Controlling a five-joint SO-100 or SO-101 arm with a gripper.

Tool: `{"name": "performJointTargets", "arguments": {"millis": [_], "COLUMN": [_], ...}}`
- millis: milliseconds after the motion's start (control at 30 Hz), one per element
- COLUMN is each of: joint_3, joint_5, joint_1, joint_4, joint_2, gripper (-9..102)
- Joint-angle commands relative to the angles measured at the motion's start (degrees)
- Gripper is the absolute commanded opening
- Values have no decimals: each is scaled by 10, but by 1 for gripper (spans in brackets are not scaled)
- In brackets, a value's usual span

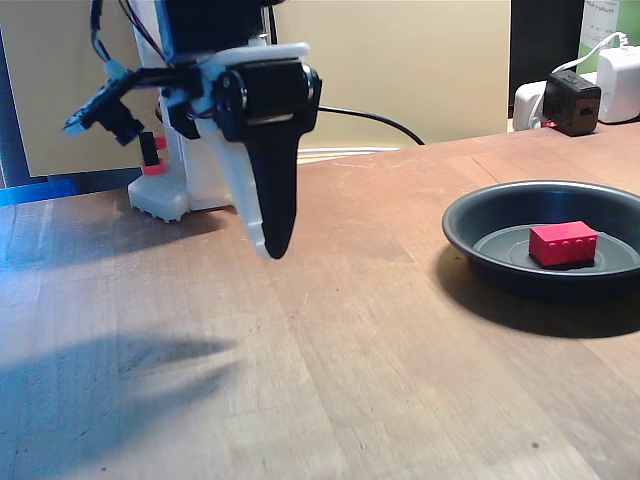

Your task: Grasp a lego block and put it in the bin.

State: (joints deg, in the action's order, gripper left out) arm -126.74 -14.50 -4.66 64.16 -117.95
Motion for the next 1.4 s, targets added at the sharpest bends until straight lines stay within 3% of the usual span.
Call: {"name": "performJointTargets", "arguments": {"millis": [0,267,433,567,900,1033,1267,1367], "joint_3": [-7,-60,-122,-193,-279,-310,-401,-410], "joint_5": [-45,-63,-62,12,116,125,125,125], "joint_1": [34,55,56,52,57,57,57,57], "joint_4": [-1,-27,-116,-166,-168,-189,-301,-303], "joint_2": [-20,-22,-41,-93,-157,-167,-192,-200], "gripper": [0,0,0,0,0,0,0,0]}}
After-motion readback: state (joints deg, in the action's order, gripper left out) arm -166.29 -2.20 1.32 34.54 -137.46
